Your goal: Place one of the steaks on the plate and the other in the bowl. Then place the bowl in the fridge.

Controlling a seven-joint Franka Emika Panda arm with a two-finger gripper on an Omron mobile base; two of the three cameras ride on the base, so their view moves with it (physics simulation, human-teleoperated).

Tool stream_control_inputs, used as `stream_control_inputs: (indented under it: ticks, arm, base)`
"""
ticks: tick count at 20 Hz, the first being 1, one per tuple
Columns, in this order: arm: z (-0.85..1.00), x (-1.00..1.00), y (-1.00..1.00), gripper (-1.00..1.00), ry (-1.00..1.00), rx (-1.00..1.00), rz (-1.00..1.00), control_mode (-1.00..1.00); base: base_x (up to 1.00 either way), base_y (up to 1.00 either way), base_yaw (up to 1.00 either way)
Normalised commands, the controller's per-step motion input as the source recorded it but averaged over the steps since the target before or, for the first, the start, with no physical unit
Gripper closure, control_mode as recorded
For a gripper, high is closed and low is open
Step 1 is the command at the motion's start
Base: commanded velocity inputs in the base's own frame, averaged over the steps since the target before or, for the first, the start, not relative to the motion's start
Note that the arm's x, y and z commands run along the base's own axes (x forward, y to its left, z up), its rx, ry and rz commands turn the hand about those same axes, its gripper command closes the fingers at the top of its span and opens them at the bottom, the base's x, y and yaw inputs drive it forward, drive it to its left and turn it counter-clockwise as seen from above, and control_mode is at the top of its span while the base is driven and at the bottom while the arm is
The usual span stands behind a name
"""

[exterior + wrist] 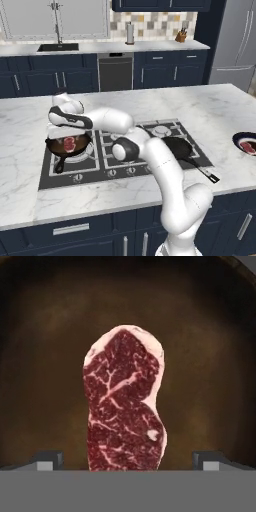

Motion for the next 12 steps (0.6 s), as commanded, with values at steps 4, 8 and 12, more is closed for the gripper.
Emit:
stream_control_inputs:
  ticks: [4, 8, 12]
  arm:
    - [-0.28, 0.17, 0.0, -1.0, 0.0, 0.0, 0.0, -1.0]
    - [-0.33, 0.26, 0.01, -1.0, 0.0, 0.0, 0.0, -1.0]
    - [-0.3, 0.27, 0.37, -1.0, 0.0, 0.0, 0.0, -1.0]
  base:
    - [0.0, 0.0, 0.0]
    - [0.0, 0.0, 0.0]
    - [0.0, 0.0, 0.0]
